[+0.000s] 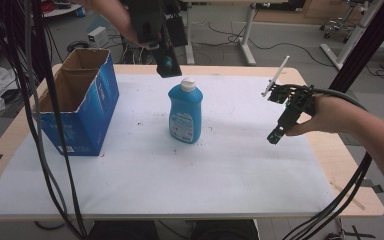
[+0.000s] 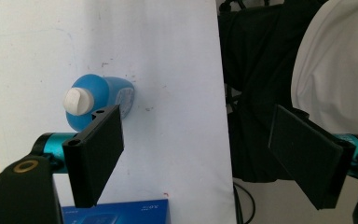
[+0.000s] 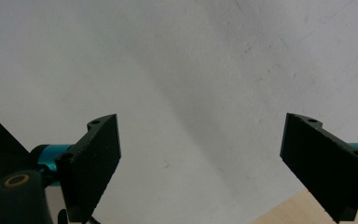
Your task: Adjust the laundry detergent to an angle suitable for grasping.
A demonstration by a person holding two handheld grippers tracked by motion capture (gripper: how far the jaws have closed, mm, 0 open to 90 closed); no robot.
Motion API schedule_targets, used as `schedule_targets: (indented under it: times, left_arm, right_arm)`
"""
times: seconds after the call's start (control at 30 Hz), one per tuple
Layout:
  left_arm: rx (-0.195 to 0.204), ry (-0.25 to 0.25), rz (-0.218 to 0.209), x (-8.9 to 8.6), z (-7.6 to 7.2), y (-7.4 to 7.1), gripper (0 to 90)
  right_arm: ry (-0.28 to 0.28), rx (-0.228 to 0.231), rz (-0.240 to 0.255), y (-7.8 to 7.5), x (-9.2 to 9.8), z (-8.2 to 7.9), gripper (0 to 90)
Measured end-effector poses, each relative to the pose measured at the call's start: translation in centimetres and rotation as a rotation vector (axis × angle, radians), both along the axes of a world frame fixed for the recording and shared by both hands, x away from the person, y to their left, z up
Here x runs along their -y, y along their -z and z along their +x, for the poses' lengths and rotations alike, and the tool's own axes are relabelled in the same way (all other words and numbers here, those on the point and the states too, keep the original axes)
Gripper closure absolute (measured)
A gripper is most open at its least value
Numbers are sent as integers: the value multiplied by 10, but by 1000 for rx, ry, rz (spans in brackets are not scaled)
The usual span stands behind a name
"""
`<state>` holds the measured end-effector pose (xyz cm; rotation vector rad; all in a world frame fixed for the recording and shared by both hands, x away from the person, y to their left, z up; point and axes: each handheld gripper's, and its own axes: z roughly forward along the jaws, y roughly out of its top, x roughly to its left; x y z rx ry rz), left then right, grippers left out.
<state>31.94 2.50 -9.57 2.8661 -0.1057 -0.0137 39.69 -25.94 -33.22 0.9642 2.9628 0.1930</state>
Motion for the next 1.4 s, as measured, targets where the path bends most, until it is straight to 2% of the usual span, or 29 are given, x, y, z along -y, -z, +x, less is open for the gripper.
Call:
schedule_targets:
  times: [0.6, 0.93, 1.4]
  left_arm:
    - [1, 1, 2, -2, 1, 0, 181]
    - [0, 5, 3, -1, 0, 1, 181]
    - [3, 2, 3, -3, 0, 0, 181]
  right_arm:
    - [9, 22, 22, -9, -1, -1, 114]
    - [1, 53, 84, -17, -2, -3, 114]
    - [-14, 97, 140, -26, -5, -2, 114]
